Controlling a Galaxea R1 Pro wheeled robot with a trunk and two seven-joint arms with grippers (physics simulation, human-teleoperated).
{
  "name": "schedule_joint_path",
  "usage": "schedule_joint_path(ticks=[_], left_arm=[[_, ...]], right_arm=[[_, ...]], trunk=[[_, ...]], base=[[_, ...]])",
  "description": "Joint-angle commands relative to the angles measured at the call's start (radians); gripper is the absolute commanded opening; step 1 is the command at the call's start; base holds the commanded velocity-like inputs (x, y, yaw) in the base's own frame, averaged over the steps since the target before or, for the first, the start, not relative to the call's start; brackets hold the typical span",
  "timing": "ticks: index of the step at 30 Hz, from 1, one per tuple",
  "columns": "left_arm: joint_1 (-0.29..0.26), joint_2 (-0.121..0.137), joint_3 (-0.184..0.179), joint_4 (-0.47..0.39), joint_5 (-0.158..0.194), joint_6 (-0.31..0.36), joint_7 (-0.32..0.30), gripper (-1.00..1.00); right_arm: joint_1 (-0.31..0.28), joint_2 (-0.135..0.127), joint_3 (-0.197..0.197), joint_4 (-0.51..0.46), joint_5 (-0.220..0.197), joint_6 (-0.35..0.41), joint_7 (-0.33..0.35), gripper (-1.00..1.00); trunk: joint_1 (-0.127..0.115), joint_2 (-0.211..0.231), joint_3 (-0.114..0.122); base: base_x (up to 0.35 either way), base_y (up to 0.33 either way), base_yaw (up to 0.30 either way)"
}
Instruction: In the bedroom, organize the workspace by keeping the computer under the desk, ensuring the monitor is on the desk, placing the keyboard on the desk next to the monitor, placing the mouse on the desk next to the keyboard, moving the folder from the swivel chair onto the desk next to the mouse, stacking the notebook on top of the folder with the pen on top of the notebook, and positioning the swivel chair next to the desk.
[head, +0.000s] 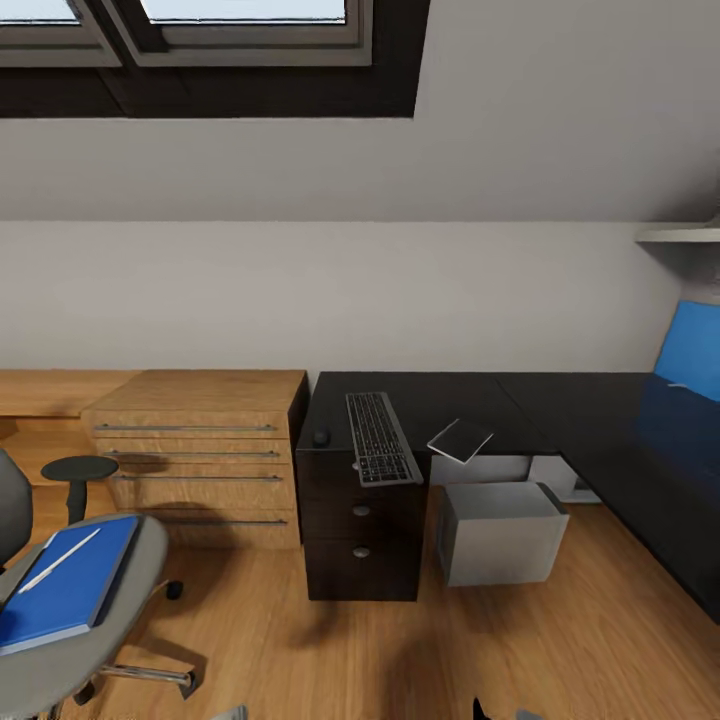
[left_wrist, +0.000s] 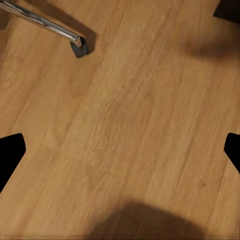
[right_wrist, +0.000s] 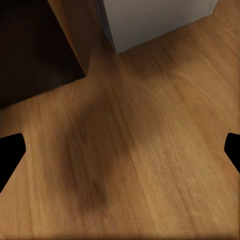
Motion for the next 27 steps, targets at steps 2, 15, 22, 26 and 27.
schedule_joint_path(ticks=[2, 15, 22, 26, 27], left_arm=[[-0.001, 0.0, -0.008, 0.0, 0.008, -0.004, 0.006, 1.0], [-0.001, -0.002, -0.009, 0.0, 0.009, -0.001, 0.0, 1.0], [-0.001, -0.001, -0.006, 0.0, 0.009, -0.002, -0.002, 1.0], [-0.001, -0.002, -0.005, 0.0, 0.009, -0.005, -0.002, 1.0], [-0.001, -0.001, -0.005, 0.0, 0.009, -0.005, -0.002, 1.0]], right_arm=[[-0.001, 0.0, -0.008, 0.001, 0.004, -0.004, 0.003, 1.0], [-0.001, 0.0, -0.008, 0.0, 0.005, -0.004, 0.003, 1.0], [-0.001, 0.0, -0.008, 0.001, 0.006, -0.003, 0.003, 1.0], [-0.001, 0.0, -0.008, 0.001, 0.006, -0.003, 0.003, 1.0], [-0.001, 0.0, -0.008, 0.0, 0.006, -0.003, 0.003, 1.0]], trunk=[[0.008, -0.015, -0.007], [0.057, -0.106, -0.048], [0.065, -0.12, -0.054], [0.069, -0.127, -0.058], [0.073, -0.134, -0.061]], base=[[-0.05, 0.0, 0.0], [-0.007, 0.071, 0.0], [0.046, 0.254, 0.0], [0.041, 0.064, 0.0], [0.009, 0.014, 0.0]])
